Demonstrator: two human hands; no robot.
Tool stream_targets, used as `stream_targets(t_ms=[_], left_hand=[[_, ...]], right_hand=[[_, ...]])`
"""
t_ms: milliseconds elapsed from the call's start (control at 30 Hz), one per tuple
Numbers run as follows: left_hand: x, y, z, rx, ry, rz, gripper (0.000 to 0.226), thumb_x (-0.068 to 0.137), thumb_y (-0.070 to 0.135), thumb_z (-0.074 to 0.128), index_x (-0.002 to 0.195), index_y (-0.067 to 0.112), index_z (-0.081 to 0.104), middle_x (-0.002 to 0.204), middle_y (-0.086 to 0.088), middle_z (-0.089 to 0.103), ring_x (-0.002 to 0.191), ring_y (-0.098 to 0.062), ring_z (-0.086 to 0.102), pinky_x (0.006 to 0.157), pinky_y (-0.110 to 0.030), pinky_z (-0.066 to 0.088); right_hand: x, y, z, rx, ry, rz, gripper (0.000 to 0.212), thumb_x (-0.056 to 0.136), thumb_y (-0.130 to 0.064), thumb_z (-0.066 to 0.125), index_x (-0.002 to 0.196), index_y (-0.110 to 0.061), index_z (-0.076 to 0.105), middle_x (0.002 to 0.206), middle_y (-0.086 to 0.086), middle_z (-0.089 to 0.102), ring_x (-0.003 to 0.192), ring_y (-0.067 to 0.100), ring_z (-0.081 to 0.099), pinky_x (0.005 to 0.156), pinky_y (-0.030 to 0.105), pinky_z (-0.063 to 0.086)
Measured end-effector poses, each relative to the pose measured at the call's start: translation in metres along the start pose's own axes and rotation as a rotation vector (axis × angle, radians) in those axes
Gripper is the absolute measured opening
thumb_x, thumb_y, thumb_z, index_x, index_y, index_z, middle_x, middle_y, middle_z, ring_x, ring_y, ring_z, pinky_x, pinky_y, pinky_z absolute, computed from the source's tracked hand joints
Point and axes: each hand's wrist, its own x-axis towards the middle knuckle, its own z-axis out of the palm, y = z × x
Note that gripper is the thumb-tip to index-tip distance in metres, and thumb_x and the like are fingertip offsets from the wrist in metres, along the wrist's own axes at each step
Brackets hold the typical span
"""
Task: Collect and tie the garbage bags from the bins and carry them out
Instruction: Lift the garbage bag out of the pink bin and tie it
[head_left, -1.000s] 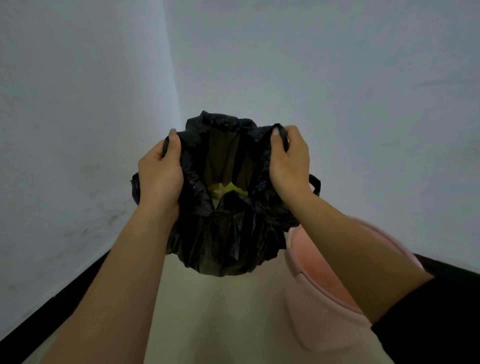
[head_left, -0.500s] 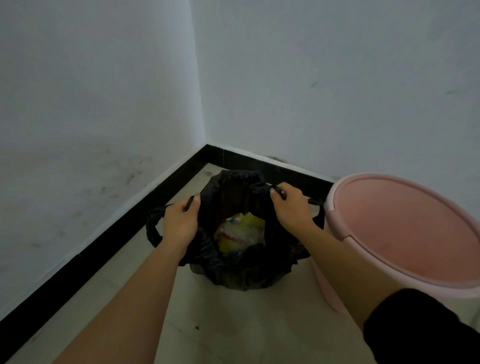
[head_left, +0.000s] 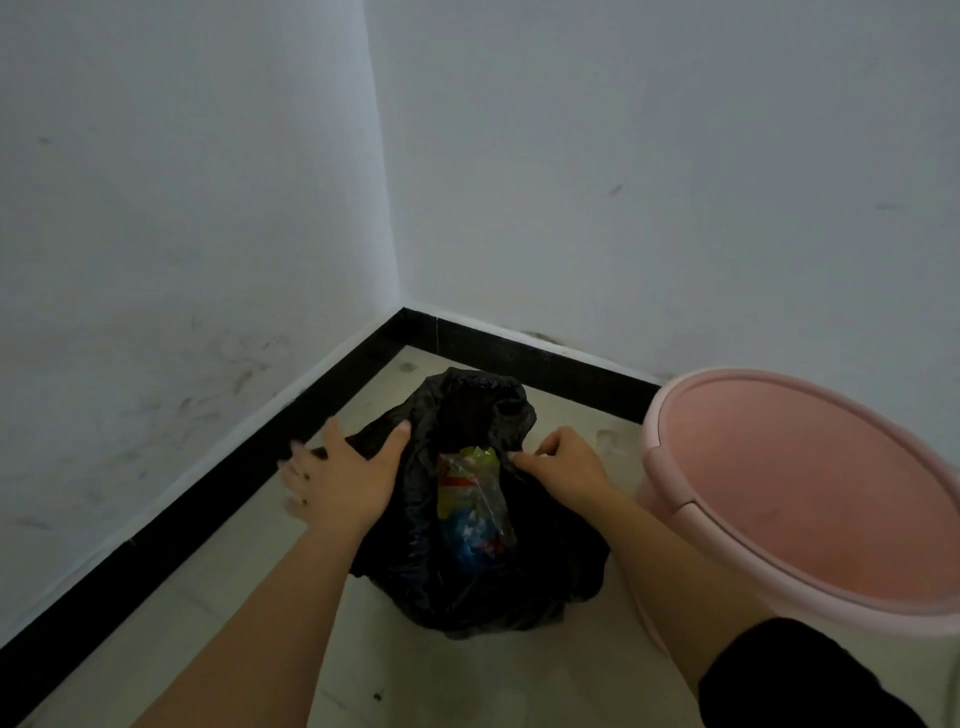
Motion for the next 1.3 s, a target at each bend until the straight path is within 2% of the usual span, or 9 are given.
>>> stream_targets(t_ms=[67,200,333,667,800,967,1100,1200,1300], left_hand=[[0.000,0.006,-0.001,-0.343,-0.239,-0.248,0.126,0.063,0.078,0.064,0.154,0.019,-0.001,0.157,-0.014,0.018,0.142,-0.035,0.023,0.115,-0.051,0.024],[-0.008,0.014,0.001,-0.327,-0.519,-0.333,0.120,0.063,0.063,0.076,0.152,0.008,0.016,0.148,-0.012,0.038,0.129,-0.033,0.043,0.097,-0.048,0.039],[0.000,0.007,0.007,-0.349,-0.557,-0.344,0.080,0.063,0.043,0.084,0.127,0.005,0.054,0.111,-0.008,0.061,0.085,-0.022,0.059,0.059,-0.031,0.045],[0.009,0.006,0.006,-0.681,-0.523,-0.231,0.049,0.072,0.041,0.078,0.110,0.014,0.068,0.104,-0.007,0.070,0.092,-0.023,0.065,0.071,-0.032,0.052],[0.010,0.012,0.005,-0.863,-0.414,-0.194,0.031,0.080,0.028,0.074,0.107,0.011,0.070,0.103,-0.009,0.072,0.096,-0.024,0.067,0.077,-0.034,0.054],[0.005,0.023,-0.006,-0.971,-0.178,-0.069,0.014,0.081,0.000,0.065,0.085,0.013,0.067,0.092,-0.011,0.071,0.086,-0.025,0.068,0.077,-0.035,0.055],[-0.003,0.033,-0.018,-1.019,0.034,0.042,0.024,0.073,-0.010,0.050,0.069,0.012,0.058,0.076,-0.002,0.062,0.071,-0.016,0.060,0.065,-0.029,0.049],[-0.007,0.034,-0.026,-0.964,0.232,0.150,0.025,0.073,-0.008,0.047,0.062,0.014,0.045,0.061,0.002,0.044,0.053,-0.008,0.040,0.047,-0.022,0.033],[-0.008,0.032,-0.031,-0.878,0.306,0.207,0.021,0.078,-0.001,0.051,0.066,0.015,0.043,0.063,0.002,0.044,0.056,-0.009,0.041,0.050,-0.024,0.034]], right_hand=[[0.000,0.000,0.003,0.094,-0.094,0.079,0.064,0.079,-0.054,0.070,0.121,-0.014,0.043,0.117,0.007,0.055,0.101,0.022,0.055,0.088,0.039,0.047],[0.003,-0.002,0.012,0.244,-0.247,0.181,0.088,0.073,-0.054,0.075,0.137,-0.003,0.040,0.120,0.009,0.057,0.099,0.022,0.061,0.069,0.027,0.049],[0.007,-0.001,0.016,0.374,-0.288,0.211,0.070,0.074,-0.048,0.076,0.123,-0.002,0.059,0.104,0.007,0.067,0.085,0.020,0.067,0.061,0.025,0.051],[0.003,-0.015,0.006,0.320,-0.003,-0.072,0.012,0.078,-0.007,0.073,0.086,-0.001,0.067,0.087,0.015,0.069,0.082,0.024,0.067,0.067,0.029,0.055],[-0.001,-0.023,0.002,0.449,-0.002,0.062,0.007,0.074,-0.006,0.061,0.073,-0.009,0.055,0.074,0.008,0.056,0.070,0.020,0.056,0.059,0.028,0.043],[-0.006,-0.023,-0.008,0.484,-0.069,0.228,0.043,0.078,-0.030,0.074,0.106,-0.001,0.057,0.101,0.015,0.064,0.091,0.030,0.063,0.071,0.033,0.052],[-0.010,-0.024,-0.014,0.294,0.120,0.027,0.016,0.092,-0.011,0.053,0.084,-0.003,0.064,0.077,0.010,0.059,0.074,0.022,0.057,0.057,0.026,0.042],[-0.012,-0.027,-0.019,0.251,0.294,-0.148,0.034,0.096,-0.008,0.040,0.119,-0.012,0.066,0.080,0.009,0.063,0.063,0.015,0.052,0.053,0.024,0.041],[-0.012,-0.029,-0.024,0.254,0.450,-0.193,0.042,0.101,-0.019,0.036,0.141,-0.019,0.048,0.114,0.015,0.066,0.087,0.021,0.060,0.083,0.037,0.050]])
